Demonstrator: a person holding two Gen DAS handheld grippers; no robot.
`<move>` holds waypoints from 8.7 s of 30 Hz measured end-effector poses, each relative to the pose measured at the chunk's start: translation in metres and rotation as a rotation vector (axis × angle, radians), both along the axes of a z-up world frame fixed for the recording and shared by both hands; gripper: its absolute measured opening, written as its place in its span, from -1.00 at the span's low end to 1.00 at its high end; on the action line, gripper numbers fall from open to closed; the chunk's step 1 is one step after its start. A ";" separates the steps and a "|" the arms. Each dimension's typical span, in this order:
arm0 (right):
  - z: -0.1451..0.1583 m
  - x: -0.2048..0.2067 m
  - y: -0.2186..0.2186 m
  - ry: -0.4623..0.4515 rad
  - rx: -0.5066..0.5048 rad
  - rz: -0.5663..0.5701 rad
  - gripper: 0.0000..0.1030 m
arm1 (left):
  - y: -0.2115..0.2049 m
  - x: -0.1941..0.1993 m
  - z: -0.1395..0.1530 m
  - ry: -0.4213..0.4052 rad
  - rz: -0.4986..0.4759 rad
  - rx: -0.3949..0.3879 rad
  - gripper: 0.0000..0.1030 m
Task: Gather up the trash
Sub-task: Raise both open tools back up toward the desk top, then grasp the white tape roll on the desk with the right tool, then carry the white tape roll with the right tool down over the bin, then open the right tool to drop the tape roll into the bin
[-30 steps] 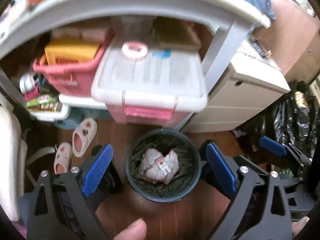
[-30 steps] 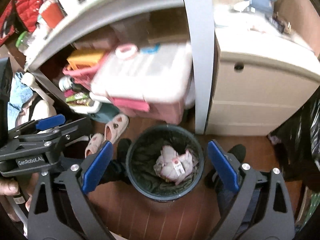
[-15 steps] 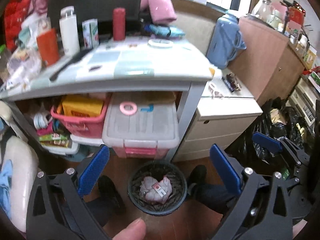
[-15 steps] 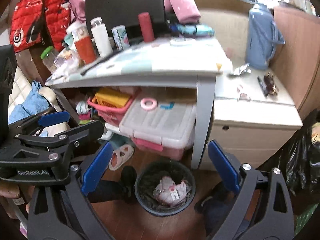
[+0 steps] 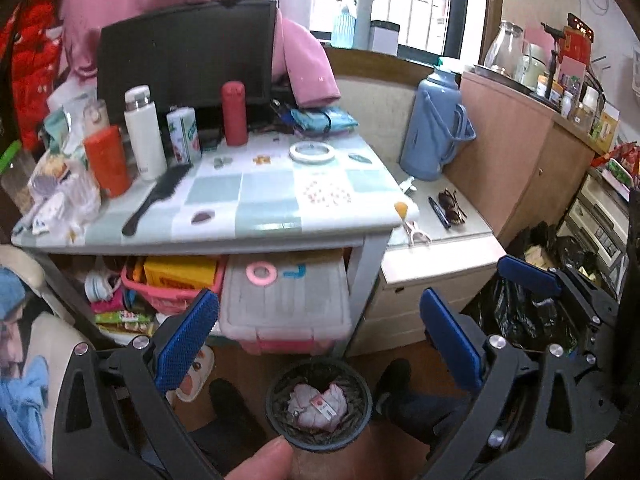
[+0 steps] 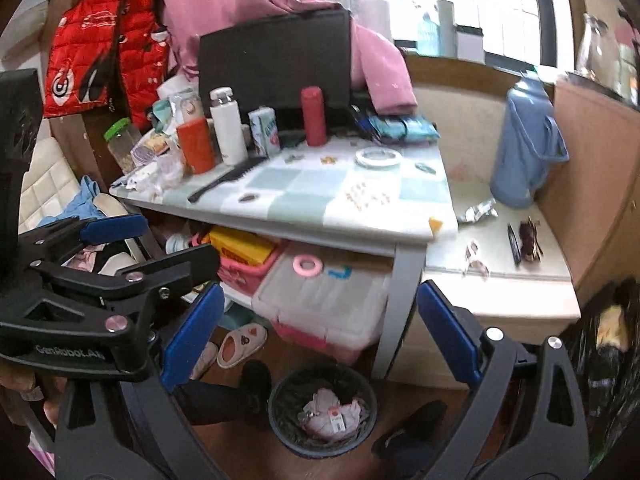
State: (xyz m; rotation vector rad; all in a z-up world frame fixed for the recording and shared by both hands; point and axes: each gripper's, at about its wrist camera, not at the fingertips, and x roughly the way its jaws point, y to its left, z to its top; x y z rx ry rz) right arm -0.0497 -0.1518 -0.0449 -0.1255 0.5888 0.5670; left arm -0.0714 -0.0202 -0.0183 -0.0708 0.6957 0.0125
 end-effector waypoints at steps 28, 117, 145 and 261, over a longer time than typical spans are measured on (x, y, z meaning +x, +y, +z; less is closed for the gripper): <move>0.004 0.249 0.070 0.066 -0.088 0.059 0.86 | 0.071 0.244 -0.008 0.109 0.074 -0.019 0.91; -0.038 0.270 0.111 0.172 -0.210 0.185 -0.69 | 0.103 0.236 -0.081 0.253 0.177 -0.041 0.91; -0.052 0.038 0.049 0.175 -0.106 0.178 -0.69 | 0.036 0.017 -0.092 0.221 0.084 0.005 0.91; -0.396 0.092 0.019 0.757 -0.065 0.026 0.62 | 0.008 0.060 -0.430 0.730 0.007 -0.027 0.90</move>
